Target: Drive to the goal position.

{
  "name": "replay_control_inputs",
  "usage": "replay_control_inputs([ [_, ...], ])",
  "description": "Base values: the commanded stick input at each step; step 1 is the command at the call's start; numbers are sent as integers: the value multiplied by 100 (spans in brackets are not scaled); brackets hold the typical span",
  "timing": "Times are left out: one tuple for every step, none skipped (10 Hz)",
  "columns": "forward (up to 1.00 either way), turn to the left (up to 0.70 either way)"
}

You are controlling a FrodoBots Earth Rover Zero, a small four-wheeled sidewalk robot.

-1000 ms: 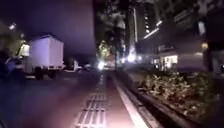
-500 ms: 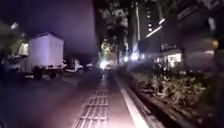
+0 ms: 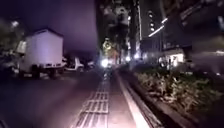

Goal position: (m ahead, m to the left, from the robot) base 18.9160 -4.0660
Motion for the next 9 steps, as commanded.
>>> replay_control_inputs([
  [45,0],
  [45,0],
  [45,0],
  [45,0],
  [45,0],
  [45,0],
  [45,0],
  [45,0],
  [45,0],
])
